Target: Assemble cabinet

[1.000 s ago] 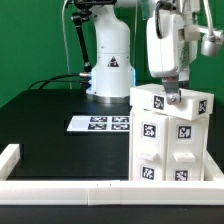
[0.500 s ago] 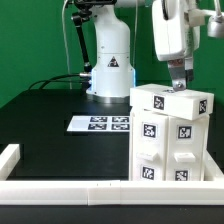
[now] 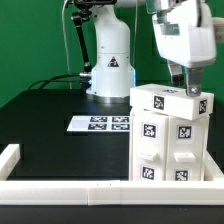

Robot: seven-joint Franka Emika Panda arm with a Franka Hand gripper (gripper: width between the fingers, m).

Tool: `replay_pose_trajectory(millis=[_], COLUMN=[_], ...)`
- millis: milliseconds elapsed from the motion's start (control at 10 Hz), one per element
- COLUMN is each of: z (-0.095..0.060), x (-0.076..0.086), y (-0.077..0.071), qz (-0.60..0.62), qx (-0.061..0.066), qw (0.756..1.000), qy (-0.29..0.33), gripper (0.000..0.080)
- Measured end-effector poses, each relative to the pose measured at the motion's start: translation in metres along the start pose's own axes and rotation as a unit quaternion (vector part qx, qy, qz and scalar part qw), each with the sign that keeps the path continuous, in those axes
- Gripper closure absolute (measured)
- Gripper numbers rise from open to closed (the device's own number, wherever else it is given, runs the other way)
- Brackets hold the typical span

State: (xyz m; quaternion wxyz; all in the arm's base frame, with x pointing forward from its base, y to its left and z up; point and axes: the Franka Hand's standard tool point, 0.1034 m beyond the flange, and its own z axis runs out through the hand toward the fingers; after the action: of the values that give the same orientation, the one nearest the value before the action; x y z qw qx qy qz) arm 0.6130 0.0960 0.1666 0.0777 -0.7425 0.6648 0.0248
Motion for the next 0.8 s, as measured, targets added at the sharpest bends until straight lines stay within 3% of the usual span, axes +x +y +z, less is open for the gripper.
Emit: replay_pose_trajectory(millis=[300, 600, 800], z=[-0.0041, -0.0021, -0.0022], x=[-0.0032, -0.0018, -0.0002], y=[-0.0101, -0.0096, -0.0094], qz=[-0.211, -0.305, -0.434], qx=[-0.025, -0.023, -0.028], qw=[0.977, 0.952, 0.9], qy=[-0.002, -0.003, 0.002], gripper=[0.0002, 0.0002, 0.0002])
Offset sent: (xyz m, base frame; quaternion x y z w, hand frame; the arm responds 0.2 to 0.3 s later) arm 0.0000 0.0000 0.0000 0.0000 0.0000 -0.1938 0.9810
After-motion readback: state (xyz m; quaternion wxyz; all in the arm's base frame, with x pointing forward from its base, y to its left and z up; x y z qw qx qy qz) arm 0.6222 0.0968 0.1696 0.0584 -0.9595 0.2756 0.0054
